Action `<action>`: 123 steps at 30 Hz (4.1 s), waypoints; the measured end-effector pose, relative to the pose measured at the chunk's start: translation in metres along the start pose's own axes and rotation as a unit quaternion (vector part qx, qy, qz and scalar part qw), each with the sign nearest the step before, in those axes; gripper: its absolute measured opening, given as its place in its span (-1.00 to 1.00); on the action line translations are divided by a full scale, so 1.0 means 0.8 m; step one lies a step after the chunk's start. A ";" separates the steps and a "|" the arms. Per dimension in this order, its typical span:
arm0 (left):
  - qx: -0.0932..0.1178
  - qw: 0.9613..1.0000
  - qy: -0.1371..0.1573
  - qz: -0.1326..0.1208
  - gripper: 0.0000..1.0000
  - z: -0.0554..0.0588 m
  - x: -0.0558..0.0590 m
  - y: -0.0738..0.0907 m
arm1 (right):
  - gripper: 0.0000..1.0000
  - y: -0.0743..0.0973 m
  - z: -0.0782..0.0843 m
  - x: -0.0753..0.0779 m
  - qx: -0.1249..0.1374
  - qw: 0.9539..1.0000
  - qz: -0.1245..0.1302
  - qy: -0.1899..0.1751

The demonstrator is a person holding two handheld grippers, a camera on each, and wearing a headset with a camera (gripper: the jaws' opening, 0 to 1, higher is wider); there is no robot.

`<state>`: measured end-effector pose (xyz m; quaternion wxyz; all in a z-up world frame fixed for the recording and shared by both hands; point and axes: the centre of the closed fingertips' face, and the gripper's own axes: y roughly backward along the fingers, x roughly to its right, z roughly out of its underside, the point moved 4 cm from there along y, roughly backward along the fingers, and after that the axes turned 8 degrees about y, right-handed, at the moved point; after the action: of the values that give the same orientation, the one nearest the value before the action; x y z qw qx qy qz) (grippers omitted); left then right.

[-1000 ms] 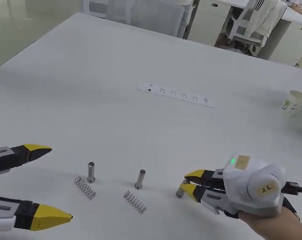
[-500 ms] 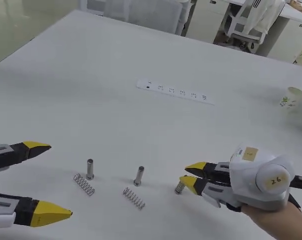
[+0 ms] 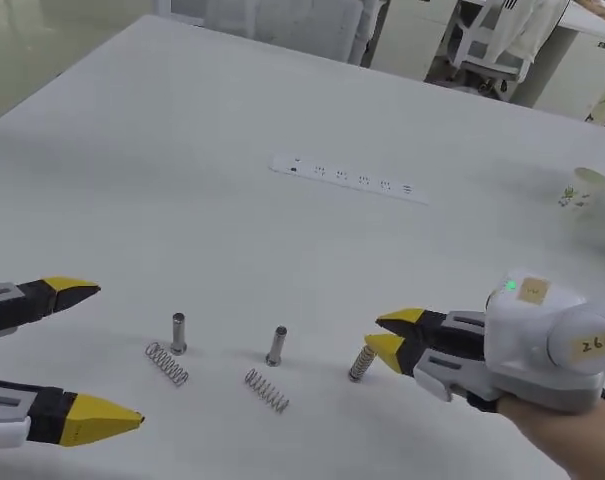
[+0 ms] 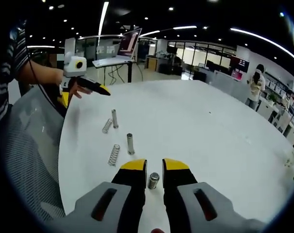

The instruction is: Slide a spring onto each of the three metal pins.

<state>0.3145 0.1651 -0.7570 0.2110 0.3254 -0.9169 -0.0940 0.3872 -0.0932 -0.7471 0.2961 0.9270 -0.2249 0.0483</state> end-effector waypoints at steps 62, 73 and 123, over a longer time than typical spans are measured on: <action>-0.002 1.000 0.008 -0.009 0.86 0.005 0.000 0.007 | -0.77 -0.096 0.010 -0.109 -0.055 0.993 -0.098 0.045; -0.002 1.000 0.009 -0.012 0.85 0.007 0.000 0.010 | -0.77 -0.106 0.023 -0.107 -0.071 0.992 -0.096 0.036; -0.043 0.994 -0.045 0.086 0.22 0.000 0.045 -0.020 | -0.85 -0.040 -0.016 -0.118 -0.012 0.976 -0.166 0.142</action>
<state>0.2981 0.1298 -0.7500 0.1911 0.2314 -0.9451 -0.1294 0.3176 -0.0259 -0.7746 0.3404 0.9314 -0.0245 0.1269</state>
